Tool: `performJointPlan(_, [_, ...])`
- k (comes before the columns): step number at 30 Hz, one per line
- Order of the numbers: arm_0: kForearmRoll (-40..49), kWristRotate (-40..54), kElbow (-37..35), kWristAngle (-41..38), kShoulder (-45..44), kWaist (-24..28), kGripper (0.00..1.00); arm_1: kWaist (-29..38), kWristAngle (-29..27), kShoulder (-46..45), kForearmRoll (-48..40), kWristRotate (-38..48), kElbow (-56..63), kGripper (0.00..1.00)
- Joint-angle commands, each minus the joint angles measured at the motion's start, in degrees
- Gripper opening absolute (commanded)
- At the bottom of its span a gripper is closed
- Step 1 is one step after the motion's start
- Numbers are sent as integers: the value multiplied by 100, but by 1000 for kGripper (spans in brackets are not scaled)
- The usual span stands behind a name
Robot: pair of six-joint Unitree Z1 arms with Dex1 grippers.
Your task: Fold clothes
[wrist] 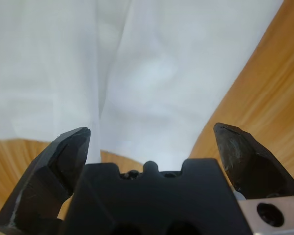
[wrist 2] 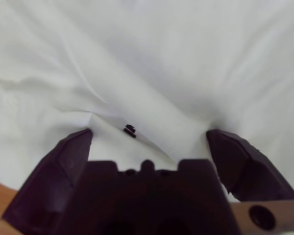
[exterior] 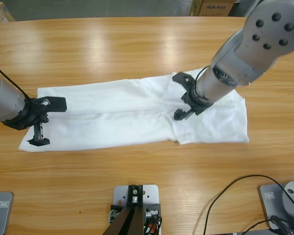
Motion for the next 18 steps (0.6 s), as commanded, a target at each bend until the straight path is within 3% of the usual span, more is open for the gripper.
performJointPlan(1, [-541, -1080, 23, -586, -2, 892, 1000, -198, -127, -746, 525, -24, -64, 959])
performJointPlan(7, [-532, -1746, -180, -1043, -506, 1555, 1000, -198, -159, -2379, 1406, 67, -714, 959])
performJointPlan(11, [-474, -549, -242, -1333, -195, 1680, 995, -302, 112, -2367, 1590, 46, -638, 959])
performJointPlan(14, [-42, -280, -931, -1737, 503, 1515, 959, -304, 135, -2369, 1571, 39, -429, 959])
performJointPlan(18, [322, -248, -1483, -1674, 972, 1592, 959, -336, 140, -2386, 1481, 23, -190, 959])
